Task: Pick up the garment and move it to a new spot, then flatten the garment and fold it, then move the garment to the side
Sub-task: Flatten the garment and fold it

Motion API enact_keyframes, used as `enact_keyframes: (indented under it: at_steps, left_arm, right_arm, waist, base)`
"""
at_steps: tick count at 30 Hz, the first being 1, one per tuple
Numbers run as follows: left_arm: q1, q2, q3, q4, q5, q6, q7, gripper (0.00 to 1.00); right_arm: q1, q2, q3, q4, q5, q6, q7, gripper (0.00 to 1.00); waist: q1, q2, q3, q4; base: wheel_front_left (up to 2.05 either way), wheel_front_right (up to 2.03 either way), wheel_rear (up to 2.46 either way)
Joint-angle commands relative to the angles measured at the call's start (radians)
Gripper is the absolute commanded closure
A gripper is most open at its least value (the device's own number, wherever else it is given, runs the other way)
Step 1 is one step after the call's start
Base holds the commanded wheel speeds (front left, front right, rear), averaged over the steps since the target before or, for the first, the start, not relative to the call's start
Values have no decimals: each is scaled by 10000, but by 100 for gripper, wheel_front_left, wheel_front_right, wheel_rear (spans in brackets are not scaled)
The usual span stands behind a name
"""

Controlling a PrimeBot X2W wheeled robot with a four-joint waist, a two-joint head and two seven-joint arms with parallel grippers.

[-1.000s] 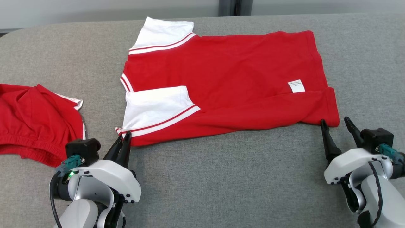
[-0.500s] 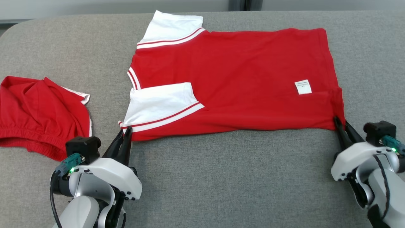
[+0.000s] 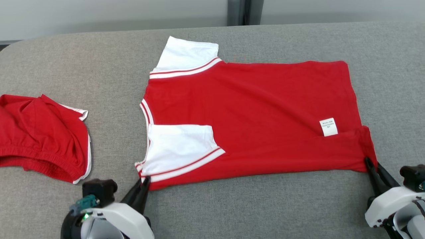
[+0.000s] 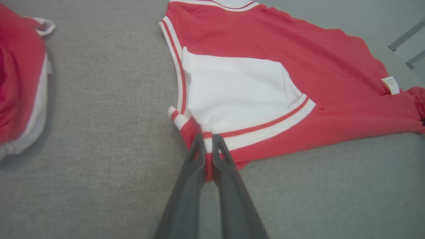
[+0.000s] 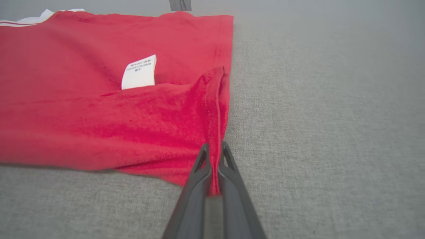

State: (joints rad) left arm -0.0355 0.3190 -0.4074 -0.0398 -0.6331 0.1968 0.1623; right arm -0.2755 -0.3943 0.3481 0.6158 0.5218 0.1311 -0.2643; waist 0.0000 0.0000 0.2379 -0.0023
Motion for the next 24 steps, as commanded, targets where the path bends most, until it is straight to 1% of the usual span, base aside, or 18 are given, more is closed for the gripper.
enact_keyframes:
  at_steps: [1, 9, 12, 13, 14, 15, 16, 17, 18, 20, 21, 22, 23, 24]
  left_arm:
    - [186, 95, -26, -98, -66, 94, 91, 100]
    - [762, 214, -355, -637, 85, 457, 627, 100]
    - [825, 180, -400, -625, 30, 468, 672, 100]
    - [819, 172, -401, -602, 20, 486, 690, 100]
    - [800, 146, -408, -551, 1, 491, 678, 100]
    - [771, 118, -402, -477, 8, 512, 633, 100]
    - [734, 94, -411, -371, 24, 524, 600, 100]
    - [684, 58, -427, -233, 20, 515, 580, 76]
    - [624, 17, -453, -105, 11, 470, 542, 65]
    - [496, -76, -507, 178, -19, 368, 447, 55]
    - [432, -122, -523, 334, -30, 320, 386, 38]
    - [376, -181, -527, 471, -50, 301, 331, 9]
    - [349, -233, -522, 619, -60, 251, 278, 0]
    - [323, -281, -520, 745, -86, 234, 211, 0]
  right_arm:
    - [191, -163, -29, -78, 99, -4, -9, 100]
    - [816, -508, -210, -313, 161, -4, -9, 100]
    - [841, -487, -239, -237, 111, -5, -9, 100]
    - [819, -462, -263, -203, 69, -5, -9, 86]
    - [795, -431, -310, -168, 6, -5, -9, 56]
    - [783, -395, -342, -120, -17, -5, -9, 8]
    - [761, -391, -358, -94, -129, -5, -9, 0]
    - [728, -372, -414, -81, -207, -4, -9, 0]
    - [710, -339, -472, -80, -286, -4, -10, 0]
    - [658, -311, -741, -163, -554, -4, -10, 0]
    - [642, -294, -889, -214, -716, -4, -9, 0]
    - [622, -252, -1092, -294, -885, -4, -10, 0]
    - [601, -200, -1266, -371, -1058, -2, -9, 0]
    - [568, -132, -1465, -465, -1286, -2, -10, 0]
  waist:
    - [0, 0, -22, -24]
    - [0, 0, -146, 102]
    - [0, 0, -191, 149]
    - [0, 0, -216, 174]
    - [0, 0, -249, 204]
    - [0, 0, -286, 230]
    - [0, 0, -309, 248]
    - [0, 0, -332, 267]
    - [0, 0, -353, 281]
    - [0, 0, -385, 297]
    - [0, 0, -398, 297]
    - [0, 0, -410, 292]
    - [0, 0, -432, 280]
    - [0, 0, -448, 264]
  base:
    - [0, 0, 0]
    - [0, 0, 0]
    - [0, 0, 0]
    - [0, 0, 0]
    - [0, 0, 0]
    - [0, 0, 0]
    - [0, 0, 0]
    - [0, 0, 0]
    - [0, 0, 0]
    - [0, 0, 0]
    - [0, 0, 0]
    - [0, 0, 0]
    - [0, 0, 0]
    - [0, 0, 0]
